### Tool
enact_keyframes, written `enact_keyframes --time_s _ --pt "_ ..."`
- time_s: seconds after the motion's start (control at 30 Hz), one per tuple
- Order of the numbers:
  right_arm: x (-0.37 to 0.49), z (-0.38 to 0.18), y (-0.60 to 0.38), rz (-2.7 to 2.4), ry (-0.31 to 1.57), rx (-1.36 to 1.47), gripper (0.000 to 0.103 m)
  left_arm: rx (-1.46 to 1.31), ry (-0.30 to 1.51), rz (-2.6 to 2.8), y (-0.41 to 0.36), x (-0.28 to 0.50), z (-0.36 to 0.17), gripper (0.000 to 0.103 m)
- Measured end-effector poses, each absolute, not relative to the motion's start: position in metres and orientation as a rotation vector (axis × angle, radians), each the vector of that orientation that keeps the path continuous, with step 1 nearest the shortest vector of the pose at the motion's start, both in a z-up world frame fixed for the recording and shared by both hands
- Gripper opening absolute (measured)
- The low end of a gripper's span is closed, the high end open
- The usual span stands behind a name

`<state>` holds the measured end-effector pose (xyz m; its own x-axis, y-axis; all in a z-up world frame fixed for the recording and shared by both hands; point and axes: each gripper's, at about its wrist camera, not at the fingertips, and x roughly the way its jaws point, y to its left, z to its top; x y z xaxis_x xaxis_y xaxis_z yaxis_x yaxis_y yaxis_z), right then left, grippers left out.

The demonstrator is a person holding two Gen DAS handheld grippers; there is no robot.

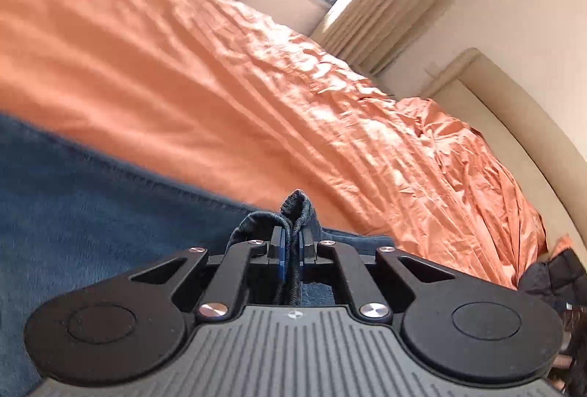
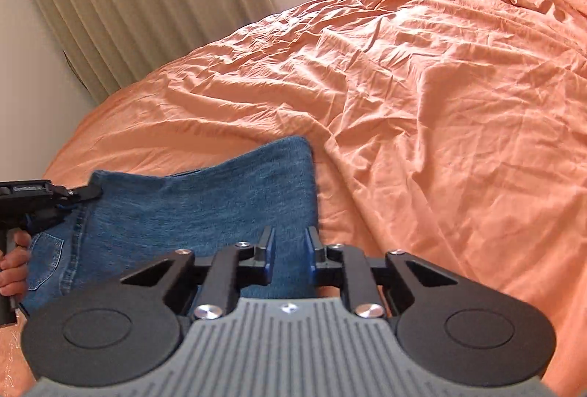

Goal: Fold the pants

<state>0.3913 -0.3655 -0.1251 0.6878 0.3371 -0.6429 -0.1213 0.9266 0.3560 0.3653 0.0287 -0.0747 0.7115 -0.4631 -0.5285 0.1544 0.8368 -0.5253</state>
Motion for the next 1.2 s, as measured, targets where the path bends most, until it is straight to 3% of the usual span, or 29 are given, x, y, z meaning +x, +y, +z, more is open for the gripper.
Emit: enact_keyframes --time_s 0.13,0.37,0.7,0.8,0.9,1.2 --pt "0.43 -0.115 -0.353 0.256 0.749 0.245 0.008 -0.317 0.641 -0.37 0.013 0.369 -0.054 0.006" --pt "0.503 -0.146 -0.336 0.233 0.825 0.278 0.005 -0.425 0.831 -0.249 0.033 0.404 -0.124 0.006" --pt "0.533 -0.196 -0.335 0.192 0.904 0.269 0.0 -0.496 0.897 -0.226 0.043 0.416 -0.158 0.011" --pt "0.523 -0.18 -0.335 0.201 0.878 0.248 0.0 -0.46 0.901 -0.23 0.041 0.412 -0.148 0.017" --pt "0.491 -0.155 -0.338 0.243 0.835 0.226 0.003 -0.422 0.886 -0.214 0.041 0.397 -0.13 0.037" --pt "0.367 -0.133 -0.33 0.305 0.785 0.084 0.003 -0.313 0.787 -0.241 0.015 0.316 -0.085 0.038"
